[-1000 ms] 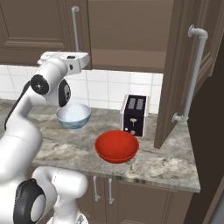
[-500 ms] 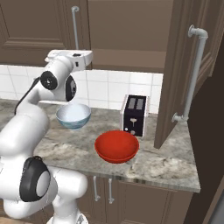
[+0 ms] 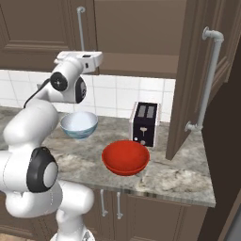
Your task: Open the cabinet. Pick the bowls from the counter and place them in the cabinet. Then close the cabinet.
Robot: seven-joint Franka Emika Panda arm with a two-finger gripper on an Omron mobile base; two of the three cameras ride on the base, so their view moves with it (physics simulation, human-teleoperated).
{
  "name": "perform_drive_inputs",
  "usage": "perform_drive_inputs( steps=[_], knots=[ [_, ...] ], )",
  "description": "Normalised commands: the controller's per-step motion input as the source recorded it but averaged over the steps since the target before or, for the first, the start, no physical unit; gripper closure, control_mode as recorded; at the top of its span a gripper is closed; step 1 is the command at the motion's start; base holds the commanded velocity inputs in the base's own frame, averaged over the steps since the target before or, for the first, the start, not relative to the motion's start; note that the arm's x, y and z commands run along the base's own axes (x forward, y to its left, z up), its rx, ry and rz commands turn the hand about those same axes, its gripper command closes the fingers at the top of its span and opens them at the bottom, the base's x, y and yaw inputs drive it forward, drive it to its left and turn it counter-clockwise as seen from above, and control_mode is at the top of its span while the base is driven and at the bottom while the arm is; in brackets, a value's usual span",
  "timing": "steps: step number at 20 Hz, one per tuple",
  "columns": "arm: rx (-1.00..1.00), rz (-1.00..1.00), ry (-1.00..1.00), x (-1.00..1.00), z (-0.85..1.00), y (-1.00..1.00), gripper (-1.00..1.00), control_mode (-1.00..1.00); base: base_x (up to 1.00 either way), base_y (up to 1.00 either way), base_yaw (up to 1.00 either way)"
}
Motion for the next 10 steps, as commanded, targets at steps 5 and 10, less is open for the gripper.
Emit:
perform_drive_inputs(
  steps=[5,10],
  knots=[
    [0.0,-0.01,0.0,0.33,0.0,0.03,-1.0,-1.0,0.0,0.0,0.0],
    [0.0,-0.02,0.0,0.4,-0.04,0.09,1.0,-1.0,0.0,0.0,0.0]
  ],
)
